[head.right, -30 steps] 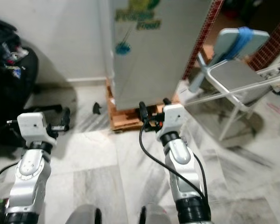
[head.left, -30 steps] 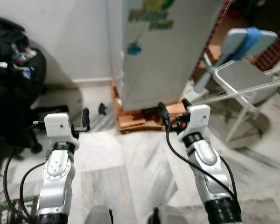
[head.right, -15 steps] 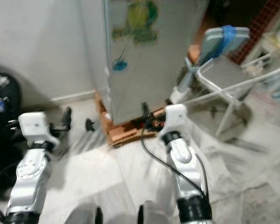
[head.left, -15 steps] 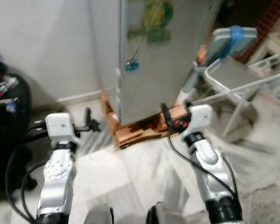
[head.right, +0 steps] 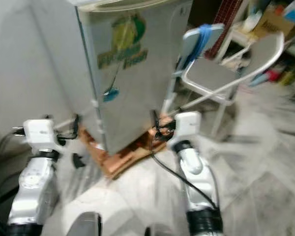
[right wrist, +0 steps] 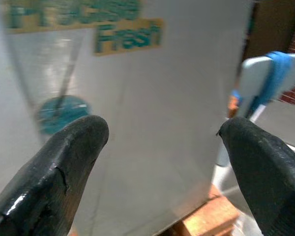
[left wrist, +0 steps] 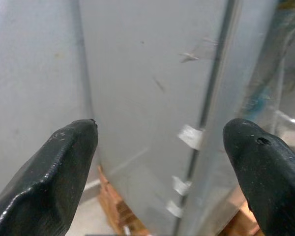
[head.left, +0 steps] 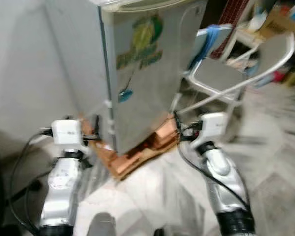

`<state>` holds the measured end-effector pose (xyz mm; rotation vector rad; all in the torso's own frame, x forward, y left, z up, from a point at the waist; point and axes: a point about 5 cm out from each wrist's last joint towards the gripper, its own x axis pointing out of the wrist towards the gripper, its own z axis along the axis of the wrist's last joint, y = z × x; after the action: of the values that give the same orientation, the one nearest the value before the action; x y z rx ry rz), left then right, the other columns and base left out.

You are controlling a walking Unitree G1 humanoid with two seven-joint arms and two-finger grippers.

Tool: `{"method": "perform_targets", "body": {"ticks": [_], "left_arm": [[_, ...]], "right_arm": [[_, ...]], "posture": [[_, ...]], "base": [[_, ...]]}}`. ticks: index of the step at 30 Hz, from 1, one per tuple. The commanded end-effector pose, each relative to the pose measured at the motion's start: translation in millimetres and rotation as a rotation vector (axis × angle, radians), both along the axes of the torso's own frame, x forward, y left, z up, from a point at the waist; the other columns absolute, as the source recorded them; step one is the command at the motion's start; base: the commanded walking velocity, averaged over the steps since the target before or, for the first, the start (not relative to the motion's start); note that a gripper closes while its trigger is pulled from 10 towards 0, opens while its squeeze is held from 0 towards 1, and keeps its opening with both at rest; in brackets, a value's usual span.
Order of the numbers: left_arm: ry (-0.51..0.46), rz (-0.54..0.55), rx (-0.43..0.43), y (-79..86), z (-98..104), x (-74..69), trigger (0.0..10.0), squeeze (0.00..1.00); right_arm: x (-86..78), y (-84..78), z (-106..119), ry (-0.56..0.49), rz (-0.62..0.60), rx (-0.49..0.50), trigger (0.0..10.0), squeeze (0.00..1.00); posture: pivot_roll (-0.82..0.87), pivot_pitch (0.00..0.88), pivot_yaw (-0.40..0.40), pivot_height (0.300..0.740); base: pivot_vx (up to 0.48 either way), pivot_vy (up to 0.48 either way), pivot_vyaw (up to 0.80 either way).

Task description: Restocking fridge

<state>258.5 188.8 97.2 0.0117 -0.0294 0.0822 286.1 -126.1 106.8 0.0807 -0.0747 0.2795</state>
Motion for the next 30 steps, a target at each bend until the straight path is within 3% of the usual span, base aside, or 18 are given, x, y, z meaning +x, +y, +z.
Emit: {"method": "perform_targets", "body": {"ticks": [1, 3, 10, 18, 26, 30], "left_arm": [[0.011, -0.039, -0.012, -10.7, -2, -1.4, 10.0, 0.00], [0.047, -0.013, -0.009, -1.0, -8, -15.0, 10.0, 0.00], [0.063, -0.002, -0.006, 4.1, -10, -25.3, 10.0, 0.00], [0.049, -0.019, 0.010, 0.6, -6, -22.3, 10.0, 0.00], [0.048, 0.002, 0.032, 1.2, -2, -16.1, 10.0, 0.00], [0.040, -0.022, 0.016, -5.5, 4, -12.1, 10.0, 0.00]], "right_arm": [[-3.0, -17.0, -1, -0.001, -0.051, -0.017, 10.0, 0.00], [-7.7, -27.6, -3, 0.024, -0.084, -0.017, 10.0, 0.00], [-6.8, -33.9, -5, 0.028, -0.119, -0.028, 10.0, 0.00], [-5.0, -27.1, -1, 0.012, -0.097, -0.064, 10.0, 0.00], [-2.3, -49.3, 7, -0.010, -0.153, -0.106, 10.0, 0.00], [-4.0, -47.7, 14, -0.035, -0.114, -0.136, 10.0, 0.00]], "posture": [[0.06, 0.088, -0.057, 0.740], [0.06, 0.090, -0.054, 0.740], [0.07, 0.103, -0.055, 0.740], [0.08, 0.103, -0.057, 0.740], [0.07, 0.115, -0.048, 0.740], [0.05, 0.117, -0.038, 0.740]], "base": [[0.000, 0.472, -0.52], [0.000, 0.478, 0.00], [0.000, 0.480, 0.00], [0.000, 0.148, -0.55], [0.000, 0.000, -0.80], [0.000, 0.000, -0.73]]}}
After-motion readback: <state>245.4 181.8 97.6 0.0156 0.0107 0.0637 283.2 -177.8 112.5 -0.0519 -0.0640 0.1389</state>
